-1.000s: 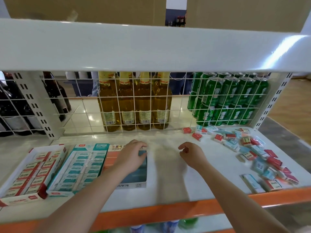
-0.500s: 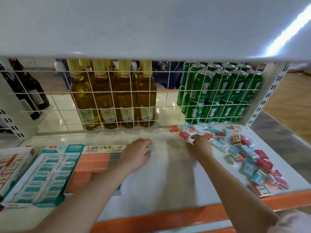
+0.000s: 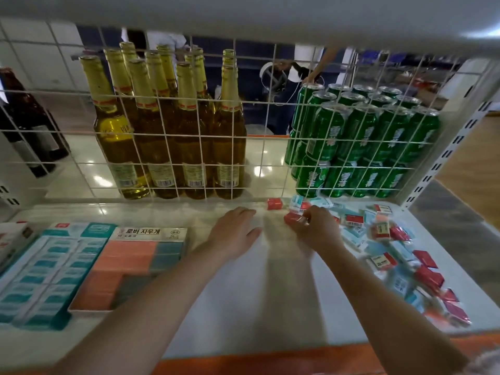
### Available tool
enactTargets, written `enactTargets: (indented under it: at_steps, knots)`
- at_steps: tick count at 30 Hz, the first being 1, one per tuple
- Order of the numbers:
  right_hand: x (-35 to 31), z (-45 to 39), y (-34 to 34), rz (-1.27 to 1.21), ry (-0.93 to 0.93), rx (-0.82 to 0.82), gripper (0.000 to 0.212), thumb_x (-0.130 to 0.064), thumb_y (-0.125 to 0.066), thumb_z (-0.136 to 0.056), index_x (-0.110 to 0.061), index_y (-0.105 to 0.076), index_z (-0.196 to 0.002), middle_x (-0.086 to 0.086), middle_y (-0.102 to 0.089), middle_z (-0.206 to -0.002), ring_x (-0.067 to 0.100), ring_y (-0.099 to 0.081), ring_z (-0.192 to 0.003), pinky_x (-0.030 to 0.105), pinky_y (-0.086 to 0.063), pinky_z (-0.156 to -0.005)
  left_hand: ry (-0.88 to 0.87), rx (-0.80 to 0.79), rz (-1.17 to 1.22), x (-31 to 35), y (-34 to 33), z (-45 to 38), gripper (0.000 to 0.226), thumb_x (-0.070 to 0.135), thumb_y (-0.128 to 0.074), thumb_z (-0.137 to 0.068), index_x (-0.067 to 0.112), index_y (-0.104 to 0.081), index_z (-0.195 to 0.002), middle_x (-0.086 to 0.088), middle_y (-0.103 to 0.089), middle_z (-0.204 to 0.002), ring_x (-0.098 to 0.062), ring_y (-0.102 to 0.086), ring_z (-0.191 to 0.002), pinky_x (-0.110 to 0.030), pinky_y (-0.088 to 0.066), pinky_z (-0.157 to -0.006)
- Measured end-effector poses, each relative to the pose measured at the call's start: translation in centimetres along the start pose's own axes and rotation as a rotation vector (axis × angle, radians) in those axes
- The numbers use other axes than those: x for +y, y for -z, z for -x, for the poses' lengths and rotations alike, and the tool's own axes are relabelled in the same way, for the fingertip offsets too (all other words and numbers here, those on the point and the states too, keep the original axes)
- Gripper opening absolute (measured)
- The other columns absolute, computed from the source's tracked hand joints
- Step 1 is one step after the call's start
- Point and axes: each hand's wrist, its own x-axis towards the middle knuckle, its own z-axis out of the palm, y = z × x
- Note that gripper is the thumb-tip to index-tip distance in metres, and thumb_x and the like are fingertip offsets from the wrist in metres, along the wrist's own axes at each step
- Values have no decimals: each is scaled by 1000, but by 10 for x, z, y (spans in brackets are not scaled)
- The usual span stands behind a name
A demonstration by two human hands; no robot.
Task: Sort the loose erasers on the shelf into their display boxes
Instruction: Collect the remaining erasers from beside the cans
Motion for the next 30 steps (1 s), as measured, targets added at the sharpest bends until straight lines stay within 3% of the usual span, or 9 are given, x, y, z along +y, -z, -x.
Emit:
enactTargets:
  at_steps: [3, 6, 10, 14, 17, 22, 30]
  knots:
    - [6, 4, 13, -50, 35, 48, 31, -36, -66, -81, -8, -62, -94, 6, -62, -91, 20, -54, -79, 26, -37, -64, 4, -38, -71, 7, -4, -13, 58, 42, -40, -97, 17, -25, -147, -2, -23, -154, -20, -24, -140, -34, -20, -114]
    - [11, 6, 21, -182, 11, 97, 15, -18, -64, -82, -7, -65, -93, 4, -65, -87, 14, -52, -75, 23, -35, -57, 9, -64, -68, 16, -8, -26, 61, 43, -37, -97, 15, -19, -148, -2, -17, -156, -21, -15, -143, -36, -17, -116]
    - [17, 8, 25, -215, -19, 102, 9, -15, -61, -84, -8, -66, -88, -2, -57, -76, 16, -52, -73, 20, -32, -51, -1, -157, -110, 25, -13, -38, 66, 43, -33, -98, 11, -8, -150, -4, -4, -159, -24, -6, -145, -38, -13, -118]
    - [24, 10, 24, -218, -26, 97, 11, -18, -63, -82, -7, -66, -81, 1, -61, -74, 17, -54, -70, 23, -35, -52, 4, -235, -140, 30, -15, -45, 67, 41, -31, -99, 12, 0, -150, -2, 5, -159, -25, 1, -146, -40, -11, -119]
    - [26, 15, 27, -214, -22, 113, 10, -17, -62, -83, -9, -65, -77, 0, -59, -71, 19, -55, -71, 22, -34, -50, 12, -256, -145, 30, -16, -49, 65, 41, -29, -100, 13, -1, -150, 0, 3, -159, -25, -1, -146, -40, -12, -118]
    - [30, 22, 32, -232, -19, 103, 11, -13, -63, -83, -6, -69, -89, 0, -60, -82, 13, -52, -78, 23, -35, -66, -14, -217, -212, 27, -14, -50, 61, 43, -33, -98, 16, -14, -150, -1, -10, -157, -31, -13, -142, -44, -20, -113]
    - [31, 30, 26, -248, -46, 102, 20, -16, -64, -83, -6, -66, -101, 6, -66, -97, 15, -52, -82, 23, -36, -68, -23, -151, -236, 31, -8, -45, 55, 43, -41, -95, 20, -31, -144, -6, -27, -151, -30, -17, -141, -42, -21, -114]
